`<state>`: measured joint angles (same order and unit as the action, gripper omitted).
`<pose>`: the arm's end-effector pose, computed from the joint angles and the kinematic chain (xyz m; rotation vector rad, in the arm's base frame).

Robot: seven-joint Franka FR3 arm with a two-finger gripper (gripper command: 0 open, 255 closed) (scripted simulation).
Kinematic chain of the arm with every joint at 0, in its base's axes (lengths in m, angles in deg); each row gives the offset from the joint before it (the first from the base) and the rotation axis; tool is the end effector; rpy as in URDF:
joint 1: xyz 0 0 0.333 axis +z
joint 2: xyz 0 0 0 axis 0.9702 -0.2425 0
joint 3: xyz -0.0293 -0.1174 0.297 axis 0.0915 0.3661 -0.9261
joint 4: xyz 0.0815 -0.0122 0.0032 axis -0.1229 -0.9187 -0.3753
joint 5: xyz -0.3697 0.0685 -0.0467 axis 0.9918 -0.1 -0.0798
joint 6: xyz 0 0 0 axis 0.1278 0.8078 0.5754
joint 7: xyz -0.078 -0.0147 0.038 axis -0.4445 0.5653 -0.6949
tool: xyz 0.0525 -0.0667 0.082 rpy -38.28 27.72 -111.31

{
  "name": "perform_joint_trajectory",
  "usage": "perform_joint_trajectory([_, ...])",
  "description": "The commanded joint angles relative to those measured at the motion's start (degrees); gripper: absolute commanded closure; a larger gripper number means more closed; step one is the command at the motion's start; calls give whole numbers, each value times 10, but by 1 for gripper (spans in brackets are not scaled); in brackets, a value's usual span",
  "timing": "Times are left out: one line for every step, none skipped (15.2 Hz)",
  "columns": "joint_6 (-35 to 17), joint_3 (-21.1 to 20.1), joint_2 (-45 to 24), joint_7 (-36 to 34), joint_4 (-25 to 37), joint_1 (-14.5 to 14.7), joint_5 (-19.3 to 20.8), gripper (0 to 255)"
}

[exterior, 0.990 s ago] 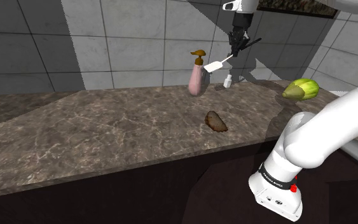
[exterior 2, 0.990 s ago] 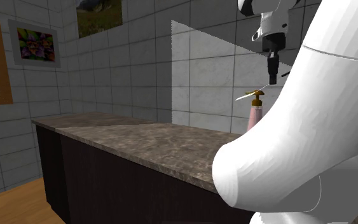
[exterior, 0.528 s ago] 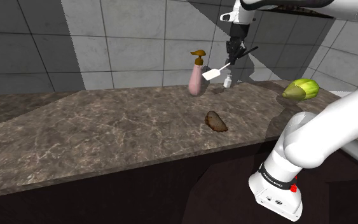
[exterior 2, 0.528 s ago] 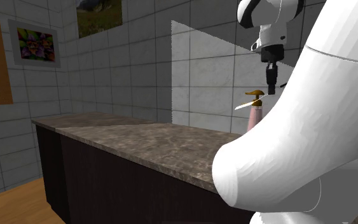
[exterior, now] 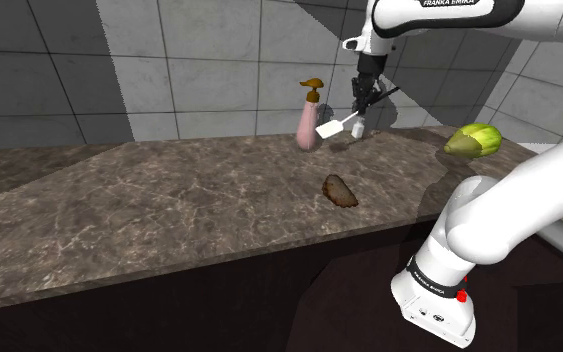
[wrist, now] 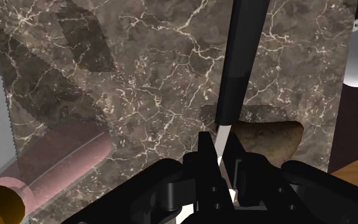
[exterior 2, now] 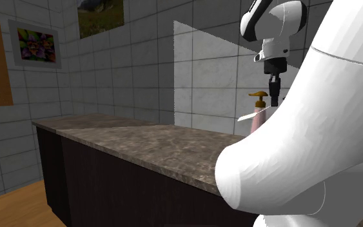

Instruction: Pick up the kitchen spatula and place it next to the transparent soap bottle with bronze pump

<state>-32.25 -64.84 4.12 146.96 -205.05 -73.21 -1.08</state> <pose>0.3745 -0.1572 0.5690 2.7357 1.4763 -0.0909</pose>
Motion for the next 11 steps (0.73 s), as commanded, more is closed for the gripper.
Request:
perform_joint_trajectory([-16,2,2,-1,-18,-1,2,255])
perform_joint_trajectory([-23,2,2,-2,-25,-1,2,255])
perform_joint_trajectory([-31,3,3,-3,-33,-2,3,255])
perform_joint_trajectory([-39,4,3,-3,-41,-2,4,255])
perform_joint_trajectory([-46,5,3,-4,-49,-2,5,255])
perform_joint_trajectory([-54,6,3,-5,-56,-3,5,255])
perform_joint_trajectory([-62,7,2,-5,-64,-3,6,255])
perform_joint_trajectory([-69,8,2,-6,-71,-3,7,255])
perform_joint_trajectory([-77,9,1,-6,-78,-4,7,255])
perform_joint_trajectory([-85,10,1,-7,-85,-4,8,255])
perform_joint_trajectory([-93,11,0,-7,-92,-4,9,255])
